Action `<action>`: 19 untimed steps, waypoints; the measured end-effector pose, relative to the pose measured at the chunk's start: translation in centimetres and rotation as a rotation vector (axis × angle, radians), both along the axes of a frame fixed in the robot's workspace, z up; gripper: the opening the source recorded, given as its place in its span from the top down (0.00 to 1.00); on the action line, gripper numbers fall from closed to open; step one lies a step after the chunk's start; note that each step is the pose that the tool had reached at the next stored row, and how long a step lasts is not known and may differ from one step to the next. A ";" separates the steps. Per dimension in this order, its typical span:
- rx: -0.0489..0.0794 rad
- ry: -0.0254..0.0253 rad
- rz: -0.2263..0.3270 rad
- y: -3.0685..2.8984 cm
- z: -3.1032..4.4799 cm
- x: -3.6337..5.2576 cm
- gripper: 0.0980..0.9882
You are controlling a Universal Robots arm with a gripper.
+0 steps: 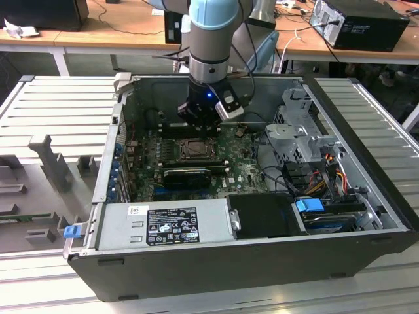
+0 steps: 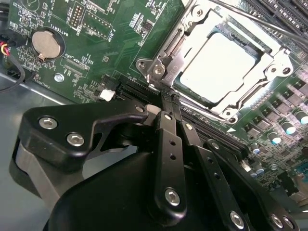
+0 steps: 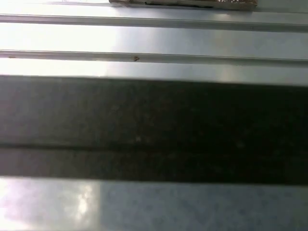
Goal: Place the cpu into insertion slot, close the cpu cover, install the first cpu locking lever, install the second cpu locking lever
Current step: 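Install the first cpu locking lever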
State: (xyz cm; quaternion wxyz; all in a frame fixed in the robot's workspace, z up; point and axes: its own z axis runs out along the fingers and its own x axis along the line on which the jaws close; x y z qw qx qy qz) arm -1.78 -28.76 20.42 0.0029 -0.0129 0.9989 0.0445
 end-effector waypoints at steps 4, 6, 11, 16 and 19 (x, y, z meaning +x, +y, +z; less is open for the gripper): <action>-0.008 -0.0003 0.000 0.02 -0.17 0.01 0.99; -0.009 -0.0001 0.000 0.01 -0.25 0.01 0.99; -0.003 -0.0003 0.000 0.01 -0.18 0.00 0.99; -0.004 -0.0001 0.000 0.01 1.68 0.01 0.99; -0.004 -0.0001 0.000 -0.16 1.68 0.01 0.99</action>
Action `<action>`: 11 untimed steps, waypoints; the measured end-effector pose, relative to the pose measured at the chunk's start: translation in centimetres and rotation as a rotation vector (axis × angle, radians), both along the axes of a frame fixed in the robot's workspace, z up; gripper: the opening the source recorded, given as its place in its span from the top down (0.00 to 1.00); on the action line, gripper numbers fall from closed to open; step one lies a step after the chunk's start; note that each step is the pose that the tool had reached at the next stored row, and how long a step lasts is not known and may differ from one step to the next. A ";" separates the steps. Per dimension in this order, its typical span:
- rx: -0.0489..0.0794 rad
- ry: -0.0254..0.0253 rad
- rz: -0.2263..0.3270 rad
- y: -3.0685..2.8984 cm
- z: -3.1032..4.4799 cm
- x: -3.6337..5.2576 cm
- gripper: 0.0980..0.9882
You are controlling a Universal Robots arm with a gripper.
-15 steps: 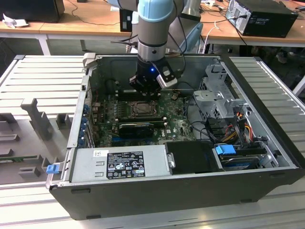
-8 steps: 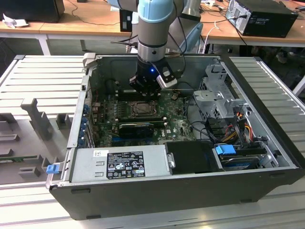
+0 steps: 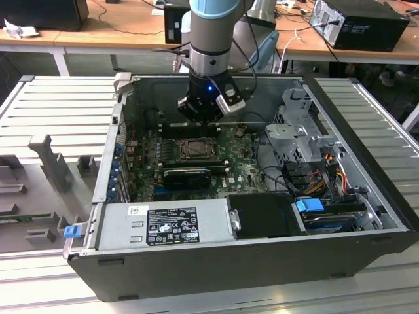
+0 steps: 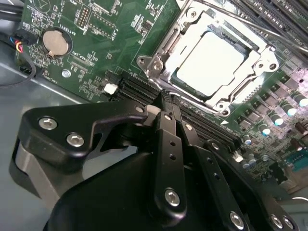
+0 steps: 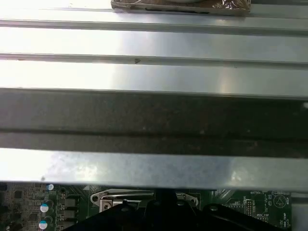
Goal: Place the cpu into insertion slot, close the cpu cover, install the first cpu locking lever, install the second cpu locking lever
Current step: 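Install the first cpu locking lever, then install the second cpu locking lever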
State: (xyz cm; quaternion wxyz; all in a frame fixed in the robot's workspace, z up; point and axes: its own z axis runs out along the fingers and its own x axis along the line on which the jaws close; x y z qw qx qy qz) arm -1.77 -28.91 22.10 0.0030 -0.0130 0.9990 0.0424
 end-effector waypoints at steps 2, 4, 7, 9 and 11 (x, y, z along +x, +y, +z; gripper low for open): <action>0.000 -0.0001 0.000 -0.08 0.00 0.00 0.99; 0.000 -0.0001 0.000 -0.15 0.00 0.00 0.99; 0.000 0.0000 0.000 -0.30 0.00 0.00 0.99; 0.000 -0.0001 0.000 -0.36 0.00 0.00 0.99; 0.000 0.0000 0.000 -0.57 0.00 0.00 0.99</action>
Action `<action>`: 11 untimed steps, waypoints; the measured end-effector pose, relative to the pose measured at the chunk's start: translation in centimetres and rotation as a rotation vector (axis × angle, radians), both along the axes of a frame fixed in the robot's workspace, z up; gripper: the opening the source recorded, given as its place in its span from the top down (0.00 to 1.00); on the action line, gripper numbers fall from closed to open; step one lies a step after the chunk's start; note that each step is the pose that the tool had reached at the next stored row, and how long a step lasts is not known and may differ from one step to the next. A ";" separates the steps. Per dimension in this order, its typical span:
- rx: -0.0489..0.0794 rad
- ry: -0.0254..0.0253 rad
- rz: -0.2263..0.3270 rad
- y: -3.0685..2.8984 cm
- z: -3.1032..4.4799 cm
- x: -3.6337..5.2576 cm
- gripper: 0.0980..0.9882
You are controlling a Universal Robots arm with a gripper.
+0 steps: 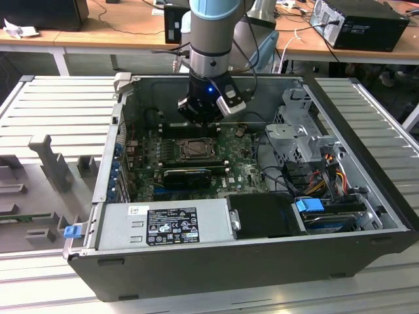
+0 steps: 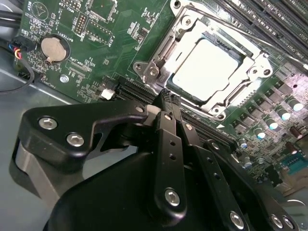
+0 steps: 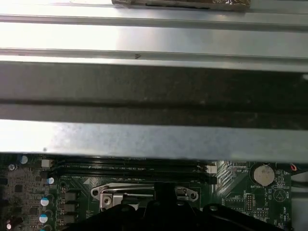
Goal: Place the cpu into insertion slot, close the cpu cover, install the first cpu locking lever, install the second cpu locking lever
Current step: 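Install the second cpu locking lever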
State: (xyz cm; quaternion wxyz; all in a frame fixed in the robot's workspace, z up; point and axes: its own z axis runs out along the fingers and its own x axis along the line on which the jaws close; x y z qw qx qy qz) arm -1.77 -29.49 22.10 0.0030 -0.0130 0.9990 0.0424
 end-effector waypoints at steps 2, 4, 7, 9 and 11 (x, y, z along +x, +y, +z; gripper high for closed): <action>0.000 -0.0001 0.000 -0.34 0.00 0.00 0.99; 0.000 0.0000 0.000 -0.45 0.00 0.00 0.99; 0.000 0.0000 0.000 -0.48 0.12 0.00 0.99; 0.000 0.0000 0.000 -0.48 0.36 0.00 0.99; 0.000 0.0000 0.000 -0.47 0.49 0.00 0.99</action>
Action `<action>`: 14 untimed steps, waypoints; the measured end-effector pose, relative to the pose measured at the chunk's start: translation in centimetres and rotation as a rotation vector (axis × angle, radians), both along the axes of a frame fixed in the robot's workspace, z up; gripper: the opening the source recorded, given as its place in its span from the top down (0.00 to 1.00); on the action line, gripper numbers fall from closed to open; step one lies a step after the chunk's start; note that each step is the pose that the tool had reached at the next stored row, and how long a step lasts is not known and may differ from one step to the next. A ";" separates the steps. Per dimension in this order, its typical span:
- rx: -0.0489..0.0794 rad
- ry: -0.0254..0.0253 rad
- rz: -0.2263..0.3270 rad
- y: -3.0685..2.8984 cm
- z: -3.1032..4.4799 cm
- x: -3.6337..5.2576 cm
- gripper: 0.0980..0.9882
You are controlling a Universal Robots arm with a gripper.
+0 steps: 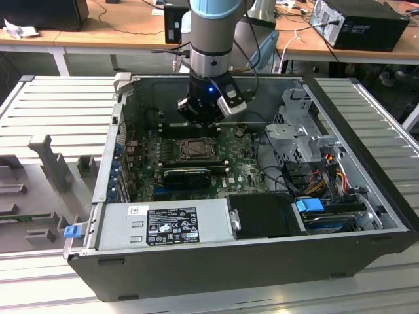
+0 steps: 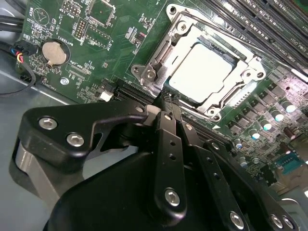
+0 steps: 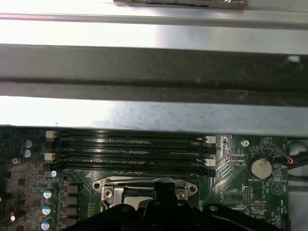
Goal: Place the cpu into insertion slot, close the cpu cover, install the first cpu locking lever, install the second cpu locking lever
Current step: 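Install the second cpu locking lever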
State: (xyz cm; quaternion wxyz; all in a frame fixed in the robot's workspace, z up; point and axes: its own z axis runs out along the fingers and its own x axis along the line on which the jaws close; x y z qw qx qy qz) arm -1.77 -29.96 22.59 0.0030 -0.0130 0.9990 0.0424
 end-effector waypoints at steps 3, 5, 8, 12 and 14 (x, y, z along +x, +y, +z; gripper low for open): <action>0.000 0.0000 0.000 -0.20 0.01 0.00 0.99; 0.000 0.0000 0.000 -0.37 0.00 0.00 0.99; 0.000 0.0000 0.000 -0.60 0.00 0.00 0.99; 0.000 -0.0001 0.000 -1.00 -0.01 0.00 0.99; 0.000 0.0000 0.000 -1.13 -0.02 0.00 0.99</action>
